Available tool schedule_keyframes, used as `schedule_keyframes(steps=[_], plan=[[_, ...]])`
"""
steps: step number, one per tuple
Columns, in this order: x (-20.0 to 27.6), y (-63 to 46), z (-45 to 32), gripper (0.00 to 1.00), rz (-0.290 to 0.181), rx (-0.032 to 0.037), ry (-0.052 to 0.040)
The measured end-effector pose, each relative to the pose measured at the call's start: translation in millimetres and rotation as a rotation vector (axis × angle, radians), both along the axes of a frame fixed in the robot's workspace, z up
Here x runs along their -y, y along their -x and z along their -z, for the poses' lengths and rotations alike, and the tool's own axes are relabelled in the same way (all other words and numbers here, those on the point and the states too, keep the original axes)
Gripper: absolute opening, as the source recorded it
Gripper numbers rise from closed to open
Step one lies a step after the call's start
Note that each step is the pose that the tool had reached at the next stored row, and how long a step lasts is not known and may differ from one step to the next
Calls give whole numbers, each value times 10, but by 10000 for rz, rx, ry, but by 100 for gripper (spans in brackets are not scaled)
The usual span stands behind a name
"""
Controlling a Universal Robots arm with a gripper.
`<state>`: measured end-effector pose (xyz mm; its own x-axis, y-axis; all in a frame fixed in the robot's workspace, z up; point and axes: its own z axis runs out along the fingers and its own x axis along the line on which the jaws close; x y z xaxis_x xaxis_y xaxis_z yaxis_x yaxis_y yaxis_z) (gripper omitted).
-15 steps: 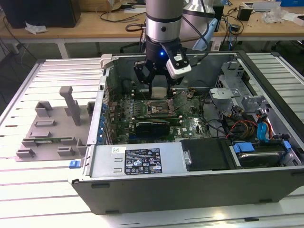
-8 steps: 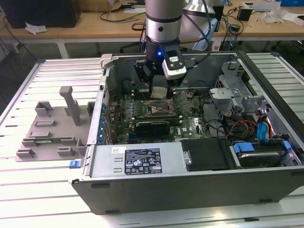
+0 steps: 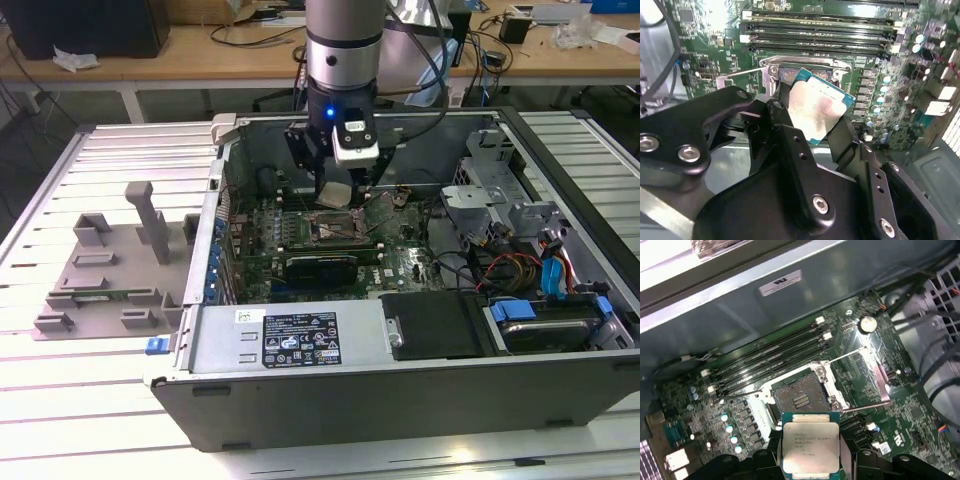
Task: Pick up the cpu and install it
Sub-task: 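Place the cpu into insertion slot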
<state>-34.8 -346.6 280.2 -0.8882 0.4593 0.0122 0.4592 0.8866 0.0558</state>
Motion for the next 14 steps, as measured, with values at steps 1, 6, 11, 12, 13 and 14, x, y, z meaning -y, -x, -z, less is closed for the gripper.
schedule_keyframes(steps=[1, 6, 11, 12, 13, 14], plan=[[0, 0, 0, 55, 292, 0, 0], [0, 0, 4, 55, 1689, 0, -1], [0, 0, 7, 55, 2980, 0, -1], [0, 0, 7, 55, 3106, 0, -1], [0, 0, 8, 55, 3289, 0, 0], [0, 0, 8, 55, 3454, 0, -1]])
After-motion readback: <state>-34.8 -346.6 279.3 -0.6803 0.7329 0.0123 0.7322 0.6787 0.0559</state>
